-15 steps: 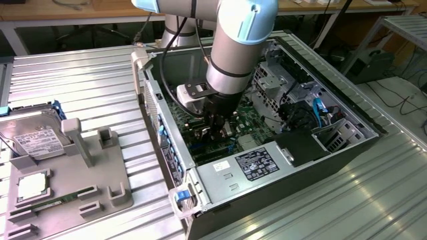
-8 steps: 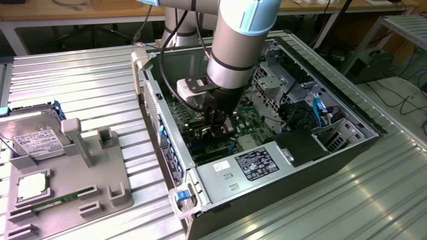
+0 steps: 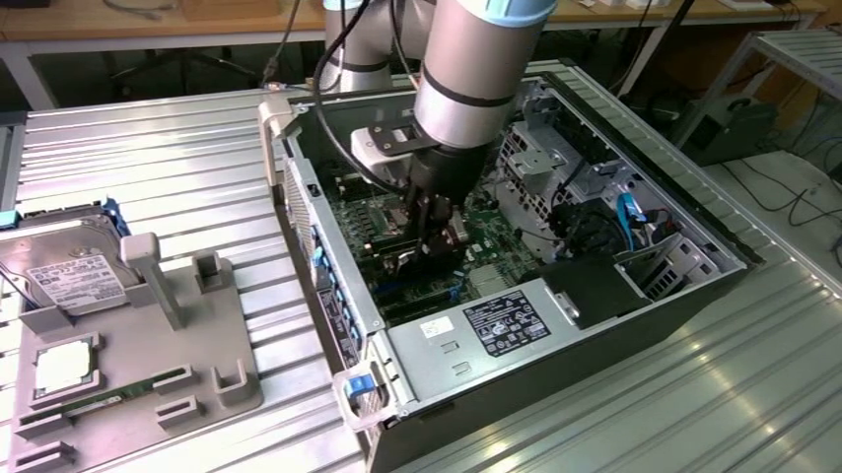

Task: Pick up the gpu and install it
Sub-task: 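Insert the gpu into the slot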

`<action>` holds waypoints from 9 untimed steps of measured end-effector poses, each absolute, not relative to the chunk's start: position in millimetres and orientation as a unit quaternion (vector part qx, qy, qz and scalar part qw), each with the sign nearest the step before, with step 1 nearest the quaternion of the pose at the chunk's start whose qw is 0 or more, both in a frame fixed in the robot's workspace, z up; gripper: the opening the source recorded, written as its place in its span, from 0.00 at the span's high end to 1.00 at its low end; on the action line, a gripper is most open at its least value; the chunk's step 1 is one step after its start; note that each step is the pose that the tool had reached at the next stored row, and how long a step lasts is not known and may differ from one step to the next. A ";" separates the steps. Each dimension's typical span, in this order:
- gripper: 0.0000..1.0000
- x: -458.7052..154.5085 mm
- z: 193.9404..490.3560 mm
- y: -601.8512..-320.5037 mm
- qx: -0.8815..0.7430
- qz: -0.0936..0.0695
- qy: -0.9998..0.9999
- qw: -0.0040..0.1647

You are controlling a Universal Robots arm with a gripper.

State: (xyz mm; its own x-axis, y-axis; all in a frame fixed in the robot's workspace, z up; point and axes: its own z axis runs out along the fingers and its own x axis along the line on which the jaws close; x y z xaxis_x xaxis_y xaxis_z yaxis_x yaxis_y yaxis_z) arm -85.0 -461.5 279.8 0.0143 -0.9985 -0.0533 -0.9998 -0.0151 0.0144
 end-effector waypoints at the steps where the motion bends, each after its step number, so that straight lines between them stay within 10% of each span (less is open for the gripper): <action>1: 0.64 -85.0 282.9 -461.5 -0.712 0.024 0.702 0.014; 7: 0.66 -84.9 286.9 -461.5 -0.712 0.024 0.702 0.014; 9: 0.85 -84.9 286.9 -461.5 -0.712 0.024 0.702 0.014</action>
